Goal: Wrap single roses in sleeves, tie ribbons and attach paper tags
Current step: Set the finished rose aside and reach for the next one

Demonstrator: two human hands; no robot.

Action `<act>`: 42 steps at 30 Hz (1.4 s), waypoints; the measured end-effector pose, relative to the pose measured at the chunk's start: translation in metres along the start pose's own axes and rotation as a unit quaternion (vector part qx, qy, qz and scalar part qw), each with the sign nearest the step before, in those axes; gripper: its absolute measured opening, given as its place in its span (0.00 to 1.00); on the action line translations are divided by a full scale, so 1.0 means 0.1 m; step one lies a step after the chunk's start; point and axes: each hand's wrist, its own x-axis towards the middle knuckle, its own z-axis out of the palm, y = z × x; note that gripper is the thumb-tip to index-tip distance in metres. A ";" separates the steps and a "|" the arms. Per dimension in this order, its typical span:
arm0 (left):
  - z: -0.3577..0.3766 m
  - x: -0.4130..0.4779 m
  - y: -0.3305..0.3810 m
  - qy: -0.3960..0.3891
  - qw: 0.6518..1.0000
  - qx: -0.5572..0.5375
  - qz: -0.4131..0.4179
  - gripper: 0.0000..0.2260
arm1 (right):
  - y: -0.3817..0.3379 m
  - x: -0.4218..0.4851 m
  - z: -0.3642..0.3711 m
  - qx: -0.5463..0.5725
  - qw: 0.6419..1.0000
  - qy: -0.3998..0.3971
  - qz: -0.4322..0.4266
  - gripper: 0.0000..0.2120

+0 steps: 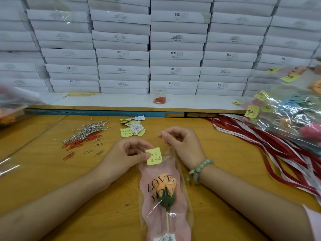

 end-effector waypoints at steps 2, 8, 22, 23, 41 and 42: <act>0.01 0.00 0.01 0.003 1.000 0.012 0.003 0.09 | 0.01 0.00 0.00 -0.021 1.000 -0.015 0.009 0.07; 0.02 -0.02 0.04 -0.001 1.000 0.017 0.005 0.06 | 0.00 0.00 0.02 -0.075 0.995 -0.072 0.007 0.11; 0.01 0.00 -0.01 0.036 0.999 0.026 -0.007 0.05 | 0.02 0.00 0.03 0.005 0.999 -0.051 0.009 0.04; 0.01 0.00 0.00 0.030 0.999 0.021 -0.001 0.05 | 0.02 0.00 0.03 0.005 0.999 -0.050 0.010 0.04; 0.02 0.01 -0.02 0.059 0.998 0.031 0.014 0.05 | -0.03 -0.02 0.05 0.043 0.995 -0.094 0.013 0.02; 0.02 0.01 -0.02 0.060 0.998 0.030 0.015 0.05 | -0.03 -0.02 0.05 0.034 0.995 -0.096 0.010 0.02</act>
